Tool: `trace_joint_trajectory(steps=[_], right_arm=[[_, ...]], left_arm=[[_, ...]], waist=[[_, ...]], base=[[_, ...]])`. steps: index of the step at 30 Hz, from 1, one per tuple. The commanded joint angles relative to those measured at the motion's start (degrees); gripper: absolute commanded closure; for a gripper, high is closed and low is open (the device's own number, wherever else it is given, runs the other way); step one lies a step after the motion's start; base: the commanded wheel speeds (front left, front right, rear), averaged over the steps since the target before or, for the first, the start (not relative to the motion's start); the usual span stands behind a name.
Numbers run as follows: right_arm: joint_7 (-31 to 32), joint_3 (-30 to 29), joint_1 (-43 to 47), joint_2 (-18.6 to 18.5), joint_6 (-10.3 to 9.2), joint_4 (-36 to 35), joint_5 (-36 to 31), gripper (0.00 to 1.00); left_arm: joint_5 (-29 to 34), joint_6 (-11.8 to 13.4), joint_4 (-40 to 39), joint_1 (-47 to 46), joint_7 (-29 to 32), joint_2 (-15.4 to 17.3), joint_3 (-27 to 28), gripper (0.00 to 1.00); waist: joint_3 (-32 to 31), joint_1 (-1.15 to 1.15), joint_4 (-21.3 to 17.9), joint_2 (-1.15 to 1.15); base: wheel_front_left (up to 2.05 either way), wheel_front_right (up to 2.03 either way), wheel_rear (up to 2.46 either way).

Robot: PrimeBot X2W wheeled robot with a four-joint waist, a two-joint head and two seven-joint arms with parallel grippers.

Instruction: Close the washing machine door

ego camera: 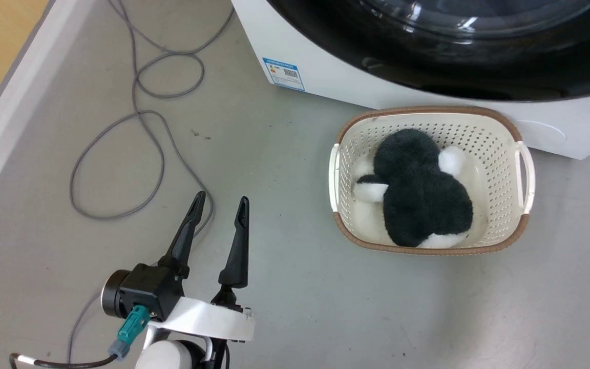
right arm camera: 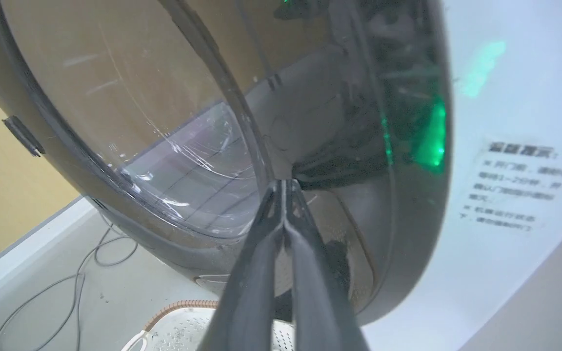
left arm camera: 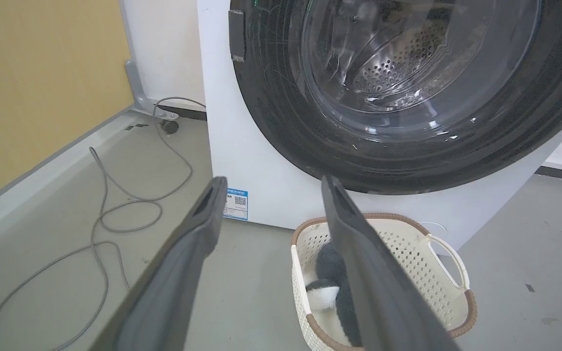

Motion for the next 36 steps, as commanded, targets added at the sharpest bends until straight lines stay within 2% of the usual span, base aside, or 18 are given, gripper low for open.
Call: trace_joint_trajectory(steps=[1, 9, 14, 21, 27, 30, 36], right_arm=[[0.07, -0.99, -1.68, -0.04, -0.11, 1.21, -0.14, 1.0], [0.32, -1.76, -4.58, 0.22, -0.11, 4.01, -0.31, 1.0], [-1.53, 0.46, -2.72, 1.05, -0.11, 3.07, -0.71, 1.0], [-5.56, 4.62, 6.16, 3.5, -0.11, 0.15, -0.37, 1.0], [-8.87, 6.65, 15.91, 5.27, -0.11, -5.25, -3.33, 1.0], [-9.49, 6.1, 19.19, 6.06, -0.11, -7.61, -5.26, 1.0], [-9.87, 1.0, 29.05, 10.75, -0.11, -15.15, -9.47, 1.0]], left_arm=[[-0.26, 0.36, 0.0, -1.1, -0.3, -0.05, -0.1, 0.0], [-0.55, 0.92, 0.04, -1.0, -0.3, -0.06, -0.6, 0.0], [-0.51, 1.08, 0.68, -0.77, -0.3, -0.06, -0.03, 0.0], [-0.47, 0.83, 2.83, 0.5, -0.3, -0.06, 1.88, 0.0], [1.16, 0.04, 4.71, 2.41, -0.3, -0.05, 4.41, 0.0], [1.55, -0.16, 5.06, 3.17, -0.3, 0.0, 5.27, 0.0], [2.11, -1.34, 5.92, 5.02, -0.3, 0.23, 6.75, 0.0]], waist=[[0.05, -0.01, 0.15, 0.0], [0.24, -0.01, -0.1, 0.0], [-1.72, -0.01, -1.52, 0.0], [-8.25, -0.01, -5.49, 0.0], [-13.6, -0.01, -9.37, 0.0], [-14.93, -0.01, -10.58, 0.0], [-18.11, -0.01, -13.32, 0.0]], base=[[0.0, 0.0, 0.0], [0.0, 0.0, 0.0], [0.0, 0.0, 0.0], [0.0, 0.0, 0.0], [0.0, 0.0, 0.0], [0.0, 0.0, 0.0], [0.0, 0.0, 0.0]])
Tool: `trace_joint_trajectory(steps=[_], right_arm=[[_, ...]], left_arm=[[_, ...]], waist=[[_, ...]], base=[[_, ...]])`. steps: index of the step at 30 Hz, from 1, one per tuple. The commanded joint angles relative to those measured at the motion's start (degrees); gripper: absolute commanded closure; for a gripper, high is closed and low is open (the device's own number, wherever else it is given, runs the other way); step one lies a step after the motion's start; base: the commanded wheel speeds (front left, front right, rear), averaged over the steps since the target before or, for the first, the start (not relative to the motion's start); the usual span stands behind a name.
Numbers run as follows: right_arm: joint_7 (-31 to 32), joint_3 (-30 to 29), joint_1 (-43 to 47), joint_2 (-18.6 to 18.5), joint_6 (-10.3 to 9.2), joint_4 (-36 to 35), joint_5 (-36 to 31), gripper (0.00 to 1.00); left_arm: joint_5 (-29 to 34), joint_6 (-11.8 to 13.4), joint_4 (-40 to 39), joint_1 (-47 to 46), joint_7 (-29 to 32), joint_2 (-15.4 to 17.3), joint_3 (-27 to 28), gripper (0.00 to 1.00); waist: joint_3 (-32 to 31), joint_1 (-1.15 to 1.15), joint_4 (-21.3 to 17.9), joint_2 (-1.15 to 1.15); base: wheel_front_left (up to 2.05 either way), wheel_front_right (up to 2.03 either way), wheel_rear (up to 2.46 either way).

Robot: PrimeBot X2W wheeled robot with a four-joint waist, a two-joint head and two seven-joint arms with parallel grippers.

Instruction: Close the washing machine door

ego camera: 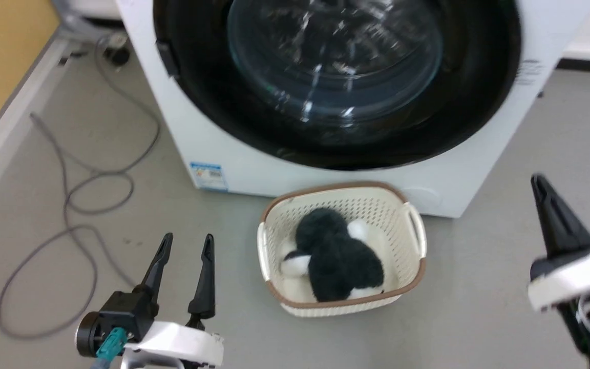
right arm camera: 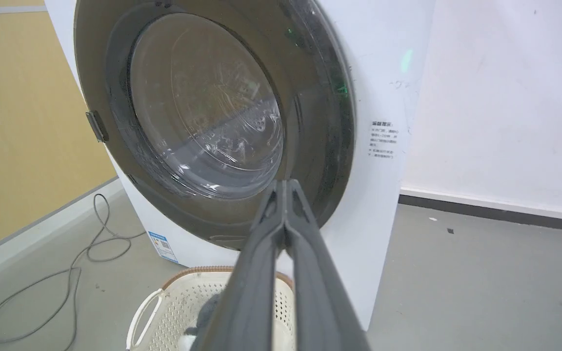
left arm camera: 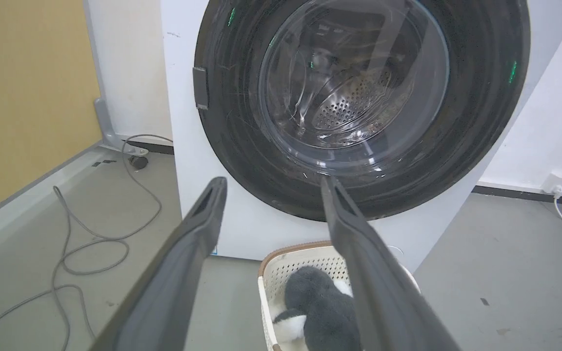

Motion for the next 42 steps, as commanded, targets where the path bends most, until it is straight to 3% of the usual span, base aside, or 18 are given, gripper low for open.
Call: trace_joint_trajectory(steps=[1, 4, 5, 6, 7, 17, 38, 39, 42], right_arm=[[-0.11, -0.67, 1.6, 0.67, -0.04, -0.85, -0.82, 1.0], [0.75, -3.89, 5.89, 3.79, -0.04, -4.22, -3.09, 1.0], [1.1, -4.95, 7.17, 4.85, -0.04, -5.23, -3.85, 0.96], [1.52, -6.1, 8.48, 5.89, -0.04, -6.19, -4.76, 0.44], [2.15, -7.07, 9.74, 6.93, -0.04, -7.03, -5.65, 0.0], [2.79, -11.12, 18.26, 13.81, -0.04, -11.58, -11.44, 0.0], [1.07, -10.45, 20.83, 15.09, -0.04, -10.49, -12.67, 0.0], [1.46, -10.46, 20.23, 15.07, 0.0, -10.58, -12.64, 1.0], [1.42, -10.44, 20.22, 15.08, 0.0, -10.58, -12.65, 1.0]], left_arm=[[-0.24, -0.15, 0.07, 0.89, -0.3, 0.18, 0.42, 0.0], [-0.03, -0.08, 0.04, 1.74, -0.3, 0.15, 1.12, 0.0], [0.15, -0.07, 0.13, 1.99, -0.3, 0.14, 1.24, 0.0], [0.41, -0.08, 0.24, 2.22, -0.3, 0.13, 1.29, 0.0], [0.77, -0.11, 0.39, 2.43, -0.3, 0.13, 1.24, 0.0], [3.22, -0.14, 1.69, 4.15, -0.3, 0.13, 0.69, 0.0], [4.11, -0.1, 1.15, 5.58, -0.3, 0.1, 1.3, 0.0], [4.1, -0.11, 1.29, 5.2, 0.0, 0.01, 1.14, 1.0], [4.06, -0.11, 1.37, 5.19, 0.1, -0.01, 1.08, 1.0]], waist=[[-1.77, 0.0, -1.68, 0.0], [-2.8, 0.0, -2.62, 0.0], [-3.03, 0.0, -2.84, 0.0], [-3.24, 0.0, -3.06, 0.0], [-3.41, 0.0, -3.26, 0.0], [-5.06, 0.0, -3.96, 0.0], [-5.53, 0.0, -3.11, 0.0], [-5.52, 0.0, -3.11, 0.0], [-5.5, 0.0, -3.1, 0.0]], base=[[0.0, 0.0, 0.0], [0.0, 0.0, 0.0], [0.0, 0.0, 0.0], [0.0, 0.0, 0.0], [0.0, 0.0, 0.0], [0.0, 0.0, 0.0], [0.0, 0.0, 0.0], [0.0, 0.0, 0.0], [0.0, 0.0, 0.0]])
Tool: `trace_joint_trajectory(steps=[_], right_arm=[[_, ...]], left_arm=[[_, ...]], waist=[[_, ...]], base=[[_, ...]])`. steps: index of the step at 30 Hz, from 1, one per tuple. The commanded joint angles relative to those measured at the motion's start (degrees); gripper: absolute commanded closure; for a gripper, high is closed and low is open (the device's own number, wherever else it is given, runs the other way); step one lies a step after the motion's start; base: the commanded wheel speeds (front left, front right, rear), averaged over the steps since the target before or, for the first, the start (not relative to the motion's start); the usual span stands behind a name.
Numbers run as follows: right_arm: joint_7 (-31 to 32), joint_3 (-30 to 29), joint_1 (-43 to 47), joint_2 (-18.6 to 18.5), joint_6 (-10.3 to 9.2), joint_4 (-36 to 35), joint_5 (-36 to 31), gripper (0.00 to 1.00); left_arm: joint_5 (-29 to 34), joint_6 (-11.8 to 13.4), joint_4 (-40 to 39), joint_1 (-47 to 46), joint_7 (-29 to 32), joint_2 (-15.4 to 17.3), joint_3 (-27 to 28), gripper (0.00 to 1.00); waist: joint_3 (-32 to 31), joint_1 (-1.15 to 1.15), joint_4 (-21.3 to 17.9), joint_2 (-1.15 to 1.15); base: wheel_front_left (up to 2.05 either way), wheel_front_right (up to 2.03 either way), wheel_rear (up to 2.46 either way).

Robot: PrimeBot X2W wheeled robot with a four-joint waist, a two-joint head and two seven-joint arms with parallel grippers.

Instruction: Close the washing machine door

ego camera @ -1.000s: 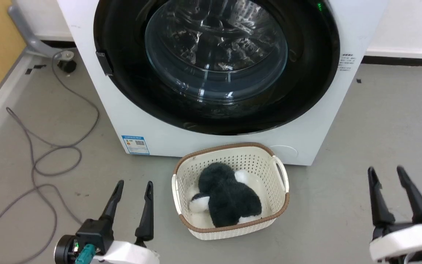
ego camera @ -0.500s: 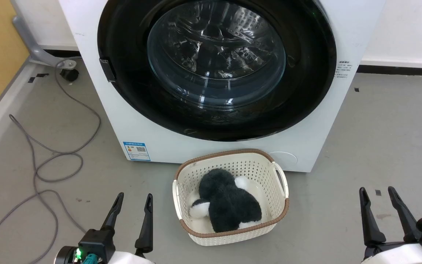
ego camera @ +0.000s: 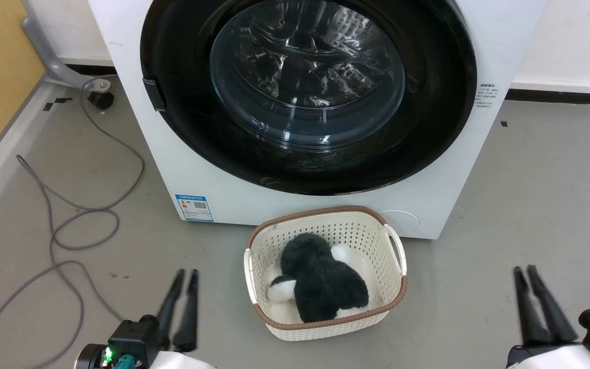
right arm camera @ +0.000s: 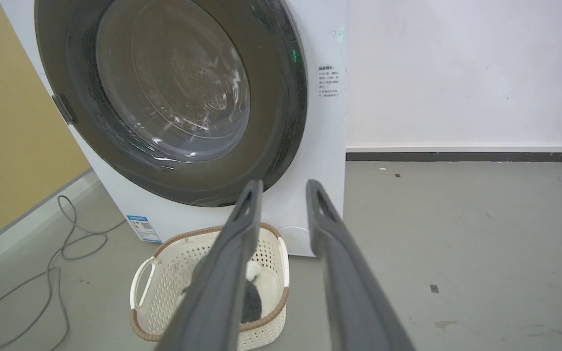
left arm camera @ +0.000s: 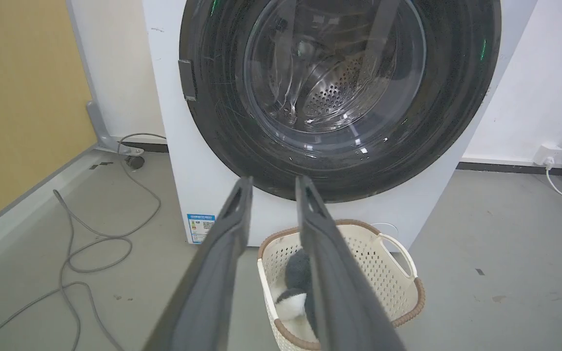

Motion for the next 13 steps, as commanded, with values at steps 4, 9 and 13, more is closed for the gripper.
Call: trace_joint_trajectory(steps=[4, 9, 13], right_arm=[[0.22, 0.07, -0.09, 0.06, 0.0, -0.07, -0.24, 1.0], [0.65, 0.23, -0.25, 0.18, 0.0, -0.2, -0.69, 1.0], [1.0, 0.35, -0.39, 0.28, 0.0, -0.31, -1.06, 1.0]], left_arm=[[0.14, 0.04, -0.14, -0.05, 0.3, -0.02, 0.01, 1.0], [0.42, 0.12, -0.4, -0.14, 0.88, -0.02, 0.19, 1.0], [0.64, 0.19, -0.61, -0.21, 1.35, -0.03, 0.33, 1.0]], waist=[[-0.06, 0.0, -0.08, 0.0], [-0.16, 0.0, -0.23, 0.0], [-0.24, 0.0, -0.35, 0.0]], base=[[0.0, 0.0, 0.0], [0.0, 0.0, 0.0], [0.0, 0.0, 0.0]])
